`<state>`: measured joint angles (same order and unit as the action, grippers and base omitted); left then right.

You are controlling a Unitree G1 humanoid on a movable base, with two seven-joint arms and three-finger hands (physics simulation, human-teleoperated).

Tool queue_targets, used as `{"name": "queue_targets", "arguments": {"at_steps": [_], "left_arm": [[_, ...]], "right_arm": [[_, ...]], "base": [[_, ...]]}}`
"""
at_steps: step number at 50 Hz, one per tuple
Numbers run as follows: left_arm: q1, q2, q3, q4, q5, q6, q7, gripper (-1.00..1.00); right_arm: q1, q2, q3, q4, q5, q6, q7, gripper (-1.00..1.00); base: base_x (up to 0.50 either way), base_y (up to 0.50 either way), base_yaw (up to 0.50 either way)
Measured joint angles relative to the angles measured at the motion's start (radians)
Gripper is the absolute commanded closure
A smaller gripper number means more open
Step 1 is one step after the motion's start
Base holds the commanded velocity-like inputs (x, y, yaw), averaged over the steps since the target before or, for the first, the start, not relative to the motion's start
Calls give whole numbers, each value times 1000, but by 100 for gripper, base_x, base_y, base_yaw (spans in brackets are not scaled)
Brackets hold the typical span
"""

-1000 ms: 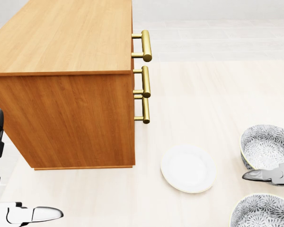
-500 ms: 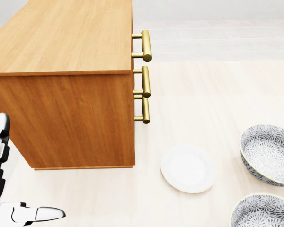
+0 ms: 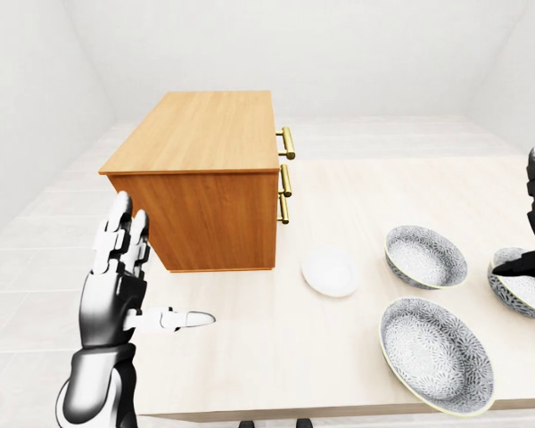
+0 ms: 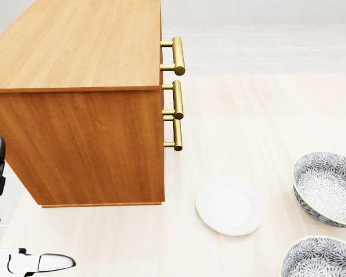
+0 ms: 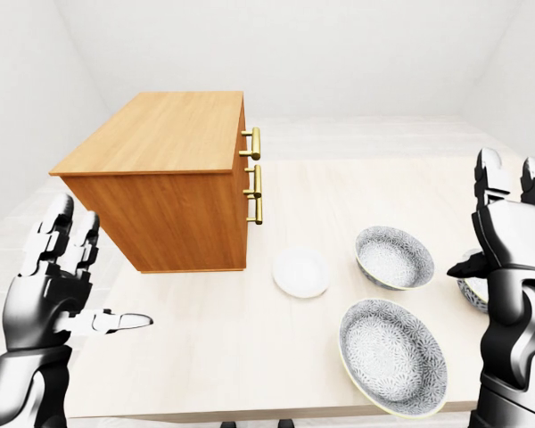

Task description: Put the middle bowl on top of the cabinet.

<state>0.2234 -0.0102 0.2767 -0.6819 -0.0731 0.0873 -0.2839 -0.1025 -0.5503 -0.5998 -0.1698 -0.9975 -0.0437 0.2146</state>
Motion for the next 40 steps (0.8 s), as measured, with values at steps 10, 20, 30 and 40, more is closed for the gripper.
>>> {"name": "queue_targets", "arguments": {"at_steps": [10,20,30,40], "left_arm": [[3,-5,-5,-1,6,0,-2,-100],[6,-7,-4,-1,4,0,-3,-100],[7,-7,-3,4,2,0,-3,-100],[4,-6,1,15,-1,0,-2,-100]], "right_arm": [[12,-12,-12,33,-35,-13,-15,-100],[44,-6,-23,62,-67,-32,-31,-100],[80,9,-33,83,-96,-44,-41,-100],[110,28,-43,107,-123,-44,-57,-100]], "base": [[0,0,0],[0,0,0],[0,0,0],[0,0,0]]}}
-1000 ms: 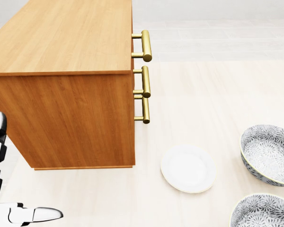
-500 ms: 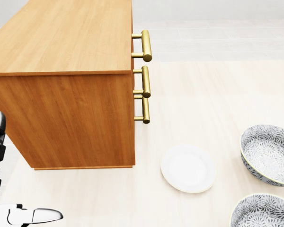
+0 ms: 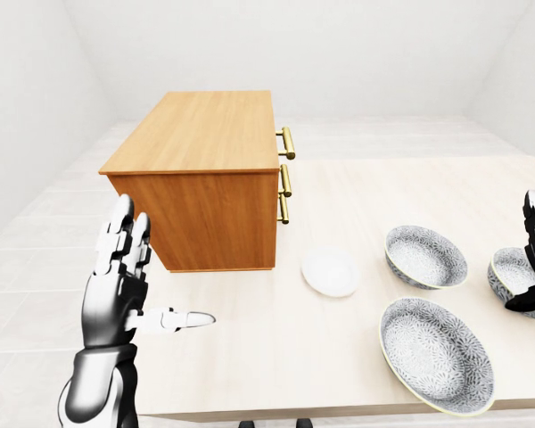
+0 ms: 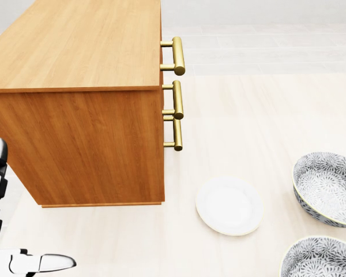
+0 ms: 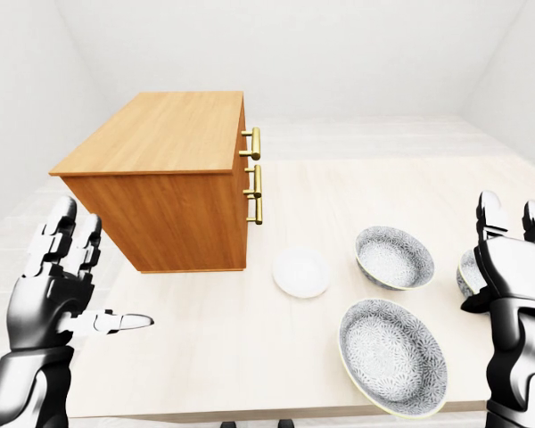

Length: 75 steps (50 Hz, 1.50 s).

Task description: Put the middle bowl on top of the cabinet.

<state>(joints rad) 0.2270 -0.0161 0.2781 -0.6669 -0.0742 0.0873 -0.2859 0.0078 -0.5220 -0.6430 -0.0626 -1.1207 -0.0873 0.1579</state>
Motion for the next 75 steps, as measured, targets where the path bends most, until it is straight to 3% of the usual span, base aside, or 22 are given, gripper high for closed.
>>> {"name": "queue_targets", "arguments": {"at_steps": [15,38,52,75], "left_arm": [[-3,2,3,12,0,0,3,-100],[2,0,7,4,3,0,7,-100],[-5,1,8,-15,5,0,9,-100],[-9,2,5,-12,7,0,15,-100]], "right_arm": [[11,-2,3,94,-16,0,-58,-100],[-26,-47,81,296,-4,17,-158,-100],[-60,-89,121,430,26,31,-209,-100],[-165,-197,241,813,127,17,-375,-100]], "base": [[0,0,0],[0,0,0],[0,0,0],[0,0,0]]}}
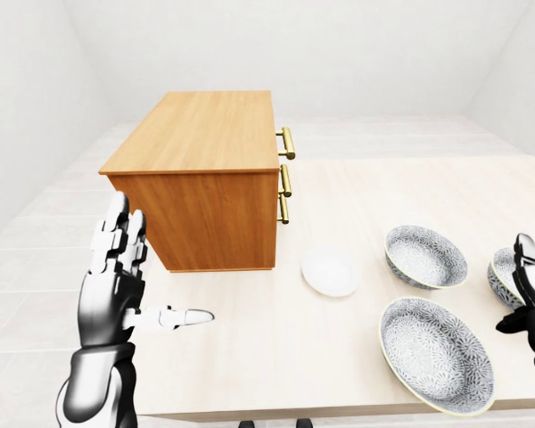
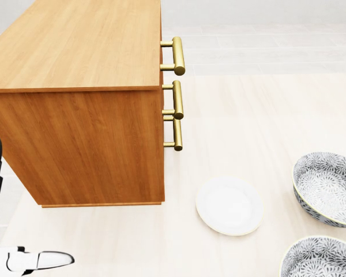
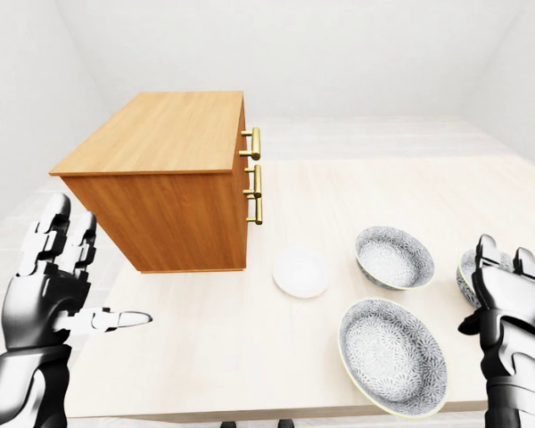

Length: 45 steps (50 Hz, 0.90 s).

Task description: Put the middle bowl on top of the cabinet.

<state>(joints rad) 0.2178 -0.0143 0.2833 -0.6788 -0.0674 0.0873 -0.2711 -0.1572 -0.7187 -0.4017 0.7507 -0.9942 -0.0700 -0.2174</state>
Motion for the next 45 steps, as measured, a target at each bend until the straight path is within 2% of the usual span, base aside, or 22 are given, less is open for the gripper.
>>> {"name": "queue_targets", "arguments": {"at_steps": [12,23,45], "left_arm": [[-1,-1,-6,9,12,0,11,-100],[-3,0,-11,9,15,0,18,-100],[-3,0,-31,5,28,0,29,-100]], "right_arm": [[-28,-35,59,116,50,-2,-58,-100],[-68,-54,109,236,83,-17,-112,-100],[-135,-86,202,451,168,-17,-204,-100]], "base": [[0,0,0],[0,0,0],[0,0,0]]}}
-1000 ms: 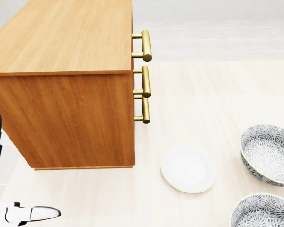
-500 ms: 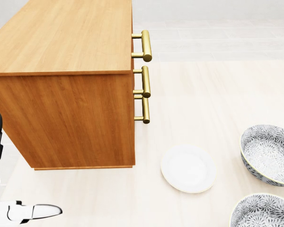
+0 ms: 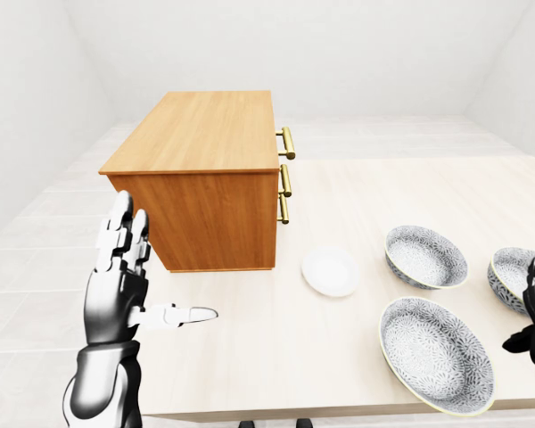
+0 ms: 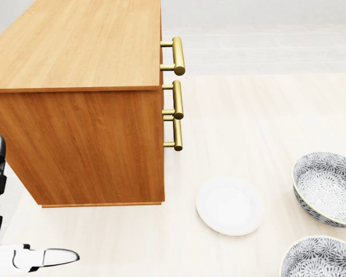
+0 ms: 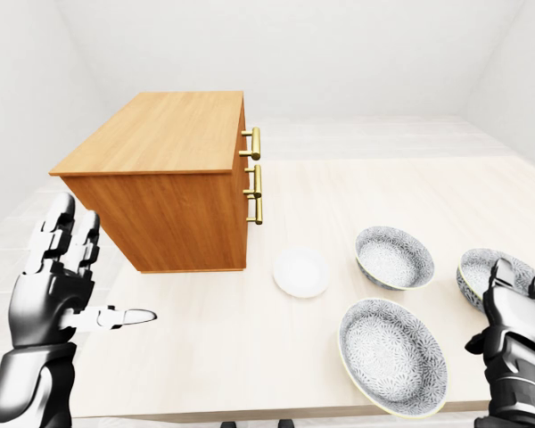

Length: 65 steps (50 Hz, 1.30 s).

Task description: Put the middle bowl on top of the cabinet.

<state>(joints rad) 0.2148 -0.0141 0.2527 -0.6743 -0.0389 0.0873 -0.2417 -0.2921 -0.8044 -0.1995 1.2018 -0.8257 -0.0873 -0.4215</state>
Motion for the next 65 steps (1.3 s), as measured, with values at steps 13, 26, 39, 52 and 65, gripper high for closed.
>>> {"name": "queue_targets", "arguments": {"at_steps": [13,26,39,52,65], "left_arm": [[1,1,-3,1,6,0,3,-100],[-1,3,-2,3,11,0,5,-100],[-4,3,-4,13,16,0,7,-100],[-4,5,-4,16,16,0,8,-100],[4,4,1,-21,16,0,8,-100]], "right_arm": [[-18,-6,34,61,44,0,-21,-100],[-37,-5,56,86,67,0,-31,-100],[-58,3,68,106,76,0,-34,-100],[-72,7,65,127,96,0,-26,-100],[-63,9,56,142,122,0,-26,-100]], "base": [[0,0,0],[0,0,0],[0,0,0],[0,0,0],[0,0,0]]}}
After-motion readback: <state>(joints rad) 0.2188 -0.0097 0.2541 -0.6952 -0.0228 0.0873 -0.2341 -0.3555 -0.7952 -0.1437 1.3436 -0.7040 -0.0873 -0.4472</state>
